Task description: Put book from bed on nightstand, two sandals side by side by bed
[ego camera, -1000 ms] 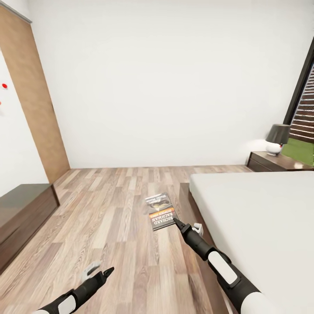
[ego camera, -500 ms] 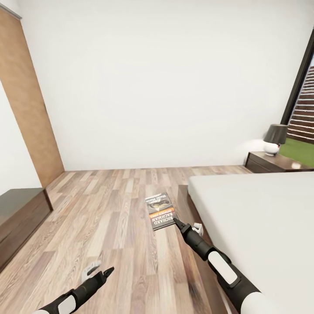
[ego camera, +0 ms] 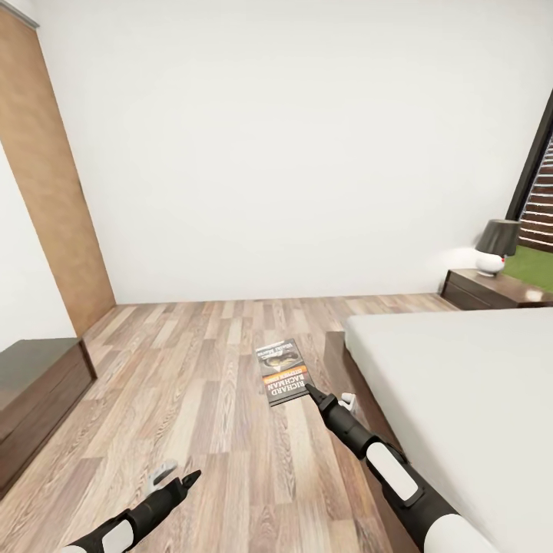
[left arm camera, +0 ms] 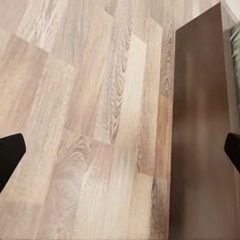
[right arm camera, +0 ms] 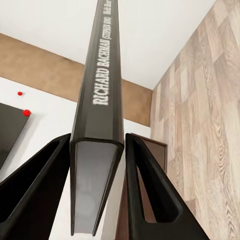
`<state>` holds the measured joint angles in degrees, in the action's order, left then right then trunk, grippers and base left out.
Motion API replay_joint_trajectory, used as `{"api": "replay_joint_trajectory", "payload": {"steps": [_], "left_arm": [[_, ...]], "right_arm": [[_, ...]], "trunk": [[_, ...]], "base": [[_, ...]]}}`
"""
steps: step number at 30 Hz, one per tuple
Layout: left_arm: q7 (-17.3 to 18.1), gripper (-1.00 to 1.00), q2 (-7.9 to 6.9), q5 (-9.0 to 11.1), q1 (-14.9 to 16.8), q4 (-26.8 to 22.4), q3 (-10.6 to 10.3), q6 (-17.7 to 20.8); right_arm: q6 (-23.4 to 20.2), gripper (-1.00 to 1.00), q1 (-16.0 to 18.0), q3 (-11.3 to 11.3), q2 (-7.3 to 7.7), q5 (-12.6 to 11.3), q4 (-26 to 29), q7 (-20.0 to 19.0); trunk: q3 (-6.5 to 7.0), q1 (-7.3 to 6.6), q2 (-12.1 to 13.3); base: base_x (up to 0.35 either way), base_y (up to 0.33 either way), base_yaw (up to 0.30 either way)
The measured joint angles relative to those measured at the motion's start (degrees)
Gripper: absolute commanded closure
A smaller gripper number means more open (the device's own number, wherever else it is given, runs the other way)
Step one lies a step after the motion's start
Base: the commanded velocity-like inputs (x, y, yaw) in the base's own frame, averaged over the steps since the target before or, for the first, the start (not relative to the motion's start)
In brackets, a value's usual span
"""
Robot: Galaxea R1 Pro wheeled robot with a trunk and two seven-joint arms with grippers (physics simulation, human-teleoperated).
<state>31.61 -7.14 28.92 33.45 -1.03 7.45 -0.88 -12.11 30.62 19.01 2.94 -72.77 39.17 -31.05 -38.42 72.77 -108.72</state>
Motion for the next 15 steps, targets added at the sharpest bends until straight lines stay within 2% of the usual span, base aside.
{"api": "replay_joint_trajectory", "payload": {"steps": [15], "left_arm": [[0.0, -1.0, 0.01, 0.0, 0.0, 0.0, 0.0, 0.0]], "right_arm": [[0.0, 1.0, 0.0, -0.01, 0.0, -0.06, 0.0, 0.0]], "trunk": [[0.0, 0.0, 0.0]], "base": [[0.203, 0.193, 0.0]]}}
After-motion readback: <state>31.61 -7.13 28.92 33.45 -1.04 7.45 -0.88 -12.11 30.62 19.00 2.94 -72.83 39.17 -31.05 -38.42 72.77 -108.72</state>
